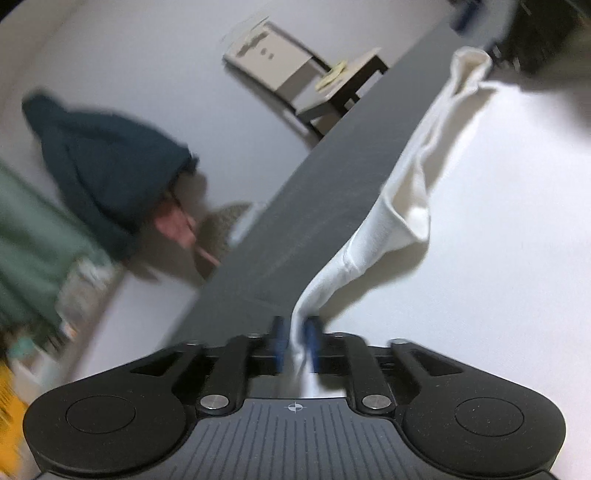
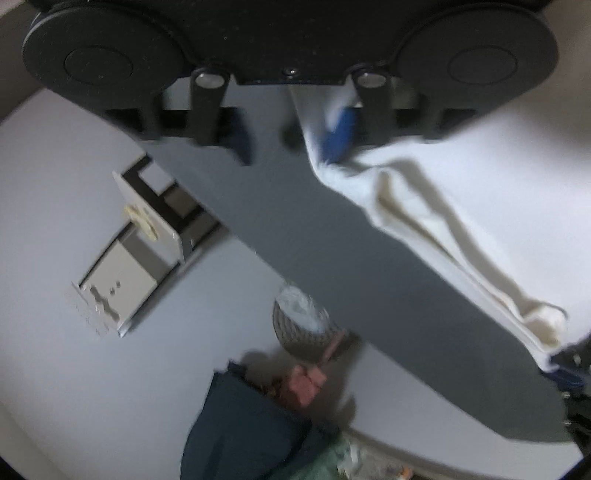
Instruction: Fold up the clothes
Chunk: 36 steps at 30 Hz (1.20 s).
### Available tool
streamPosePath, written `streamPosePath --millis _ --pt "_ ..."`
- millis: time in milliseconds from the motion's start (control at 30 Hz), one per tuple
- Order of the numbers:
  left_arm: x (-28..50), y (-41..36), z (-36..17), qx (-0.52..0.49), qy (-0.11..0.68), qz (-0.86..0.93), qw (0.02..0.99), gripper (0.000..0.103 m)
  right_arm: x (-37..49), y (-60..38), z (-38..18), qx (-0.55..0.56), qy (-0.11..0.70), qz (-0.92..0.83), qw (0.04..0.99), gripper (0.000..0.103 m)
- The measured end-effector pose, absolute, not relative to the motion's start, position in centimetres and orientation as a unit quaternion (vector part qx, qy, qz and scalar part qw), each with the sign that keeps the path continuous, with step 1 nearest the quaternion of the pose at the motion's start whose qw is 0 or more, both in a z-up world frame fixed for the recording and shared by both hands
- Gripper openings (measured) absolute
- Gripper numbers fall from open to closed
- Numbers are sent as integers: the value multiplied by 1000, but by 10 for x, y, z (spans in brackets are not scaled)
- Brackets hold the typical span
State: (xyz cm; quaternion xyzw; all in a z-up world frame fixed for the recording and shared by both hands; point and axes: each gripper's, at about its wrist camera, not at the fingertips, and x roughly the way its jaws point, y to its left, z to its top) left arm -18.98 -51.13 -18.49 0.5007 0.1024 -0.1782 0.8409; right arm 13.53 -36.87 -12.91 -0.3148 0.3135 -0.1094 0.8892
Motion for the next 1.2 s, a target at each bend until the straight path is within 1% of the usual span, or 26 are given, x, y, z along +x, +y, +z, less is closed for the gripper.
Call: streamPosePath --millis 33,67,100,167,300,400,467,567,600,667,767,800,933,967,1000,1033,1100,1133,1167,1200 --pt "-200 -504 -182 508 93 -181 837 41 130 -367 -130 -315 312 -103 890 55" --pt "-212 -508 -185 515 69 -173 837 60 125 -366 -130 -316 311 -97 891 55" --pt "-187 -490 -176 514 51 -175 838 77 120 -364 -131 -316 309 -91 892 54" --pt "-187 -473 -178 509 12 -209 835 88 110 -361 -131 -317 306 -79 894 54" --pt "-220 -505 -191 549 -1 -222 806 88 112 -355 -136 -329 299 -73 893 54" --pt "-197 -528 -191 543 19 -188 818 88 124 -353 -136 -325 293 -91 895 54" --pt "-204 -556 -198 534 35 -168 828 88 137 -360 -131 -282 292 -108 907 54" --pt "-240 -603 -205 494 74 -137 856 88 161 -373 -129 -212 306 -135 918 54" --pt "-245 -614 -207 467 98 -127 869 88 169 -377 -129 -190 314 -144 919 55" --pt "-216 -605 -202 386 170 -111 900 88 180 -390 -128 -120 337 -153 921 55" --pt "-243 -618 -204 345 207 -100 910 88 188 -412 -122 3 364 -169 916 56" --pt "-253 -622 -204 332 219 -96 913 88 185 -416 -117 22 362 -170 916 56" --pt "-305 -644 -199 397 186 -69 896 88 148 -431 -92 18 338 -159 927 56" --pt "-327 -643 -194 388 179 -75 901 88 130 -440 -85 25 335 -152 930 56" --pt "-335 -626 -182 377 175 -84 906 88 108 -450 -79 36 334 -140 932 56" --pt "-371 -620 -176 357 178 -98 912 88 86 -459 -73 47 335 -129 932 56" --pt "-444 -610 -165 316 186 -126 922 88 41 -467 -69 66 356 -108 926 54" --pt "-470 -598 -160 290 198 -146 925 88 19 -471 -67 73 367 -101 922 54" --pt "-495 -587 -155 264 210 -165 927 88 -3 -475 -67 76 380 -101 916 51" --pt "-505 -584 -152 257 218 -172 926 88 -27 -476 -68 82 392 -105 910 49"
